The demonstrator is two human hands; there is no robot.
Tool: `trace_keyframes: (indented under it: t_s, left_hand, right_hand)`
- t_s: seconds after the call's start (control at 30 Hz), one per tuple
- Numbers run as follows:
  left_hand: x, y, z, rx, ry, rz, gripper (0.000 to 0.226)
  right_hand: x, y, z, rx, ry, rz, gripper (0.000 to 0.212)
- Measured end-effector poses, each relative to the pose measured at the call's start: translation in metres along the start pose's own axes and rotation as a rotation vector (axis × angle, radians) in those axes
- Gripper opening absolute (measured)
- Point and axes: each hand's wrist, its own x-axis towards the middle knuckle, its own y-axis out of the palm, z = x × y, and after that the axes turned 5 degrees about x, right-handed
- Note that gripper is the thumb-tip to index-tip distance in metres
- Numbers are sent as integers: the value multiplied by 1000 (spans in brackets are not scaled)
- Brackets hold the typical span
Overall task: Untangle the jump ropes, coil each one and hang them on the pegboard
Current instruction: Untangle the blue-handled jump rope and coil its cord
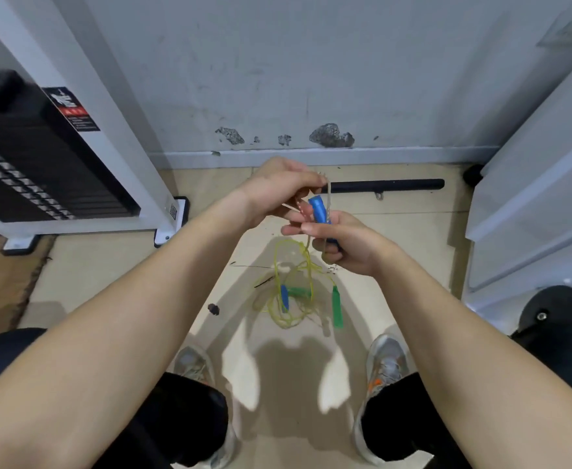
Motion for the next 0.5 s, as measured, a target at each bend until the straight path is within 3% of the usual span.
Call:
trace_keyframes:
  t_s: [0.1, 0.23, 0.4, 0.43, 0.5]
  left_hand:
    - [0, -5, -1, -58, 83, -125, 8]
    - [-3, -11, 28, -201, 168, -231, 39]
    - [-5, 9, 83, -204, 70, 205, 64]
    - [-7, 11, 88, -190, 49, 211, 63]
    - [-12, 15, 95, -68, 44, 223, 39]
  right_hand:
    - [1, 13, 12, -31, -46, -60, 12]
    - [0, 18, 34, 87, -111, -119, 21]
    - [0, 16, 46, 110, -92, -131, 19]
    - [0, 15, 47, 134, -95, -139, 19]
    - [0, 13, 48, 210, -113, -148, 20]
